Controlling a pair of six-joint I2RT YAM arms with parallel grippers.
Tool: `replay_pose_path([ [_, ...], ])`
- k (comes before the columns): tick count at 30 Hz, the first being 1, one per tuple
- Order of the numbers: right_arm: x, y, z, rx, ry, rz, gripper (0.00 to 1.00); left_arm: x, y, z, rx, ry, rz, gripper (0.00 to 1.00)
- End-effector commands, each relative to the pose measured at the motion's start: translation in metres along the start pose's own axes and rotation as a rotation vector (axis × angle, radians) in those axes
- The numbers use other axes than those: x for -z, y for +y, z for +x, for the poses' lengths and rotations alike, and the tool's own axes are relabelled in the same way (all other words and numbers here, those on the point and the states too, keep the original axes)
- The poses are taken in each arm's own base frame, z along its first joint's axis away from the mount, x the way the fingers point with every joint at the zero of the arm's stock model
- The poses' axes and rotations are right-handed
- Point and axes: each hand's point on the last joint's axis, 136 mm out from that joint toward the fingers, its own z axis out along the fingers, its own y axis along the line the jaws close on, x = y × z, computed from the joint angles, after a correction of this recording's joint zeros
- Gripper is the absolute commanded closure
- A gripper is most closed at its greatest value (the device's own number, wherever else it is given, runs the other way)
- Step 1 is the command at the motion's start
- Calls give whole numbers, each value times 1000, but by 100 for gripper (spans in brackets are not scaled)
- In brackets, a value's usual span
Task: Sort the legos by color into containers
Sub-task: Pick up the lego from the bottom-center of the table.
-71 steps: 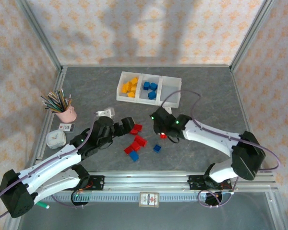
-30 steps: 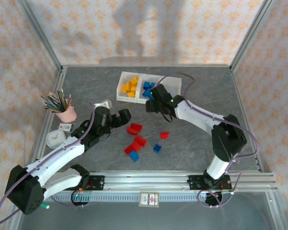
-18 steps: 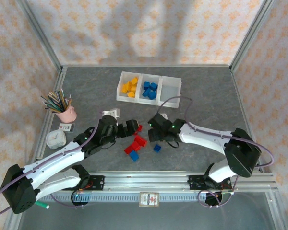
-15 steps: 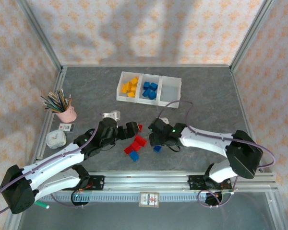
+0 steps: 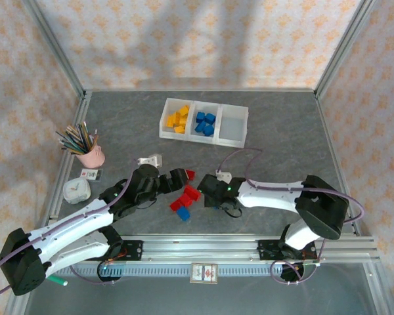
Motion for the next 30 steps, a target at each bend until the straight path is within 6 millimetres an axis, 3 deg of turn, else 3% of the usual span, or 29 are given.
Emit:
replay_pose_path([
  [1,3,10,-14,-59,-60,-6,33,1,4,0,-10,-11,-20,1],
  [6,-3,14,-9,-62,-48,4,37,0,5,-1,-14,-12,-26,1],
  [20,-3,-1,4,-67,-24,45,65,0,3,0,-12,-3,-17,1],
  [25,6,11,-8,-37,-60,10,72,1,2,0,-9,-10,-12,1],
  [30,31,28,-44,10,-157,-6,72,9,-1,-11,-18,-51,-17,1],
])
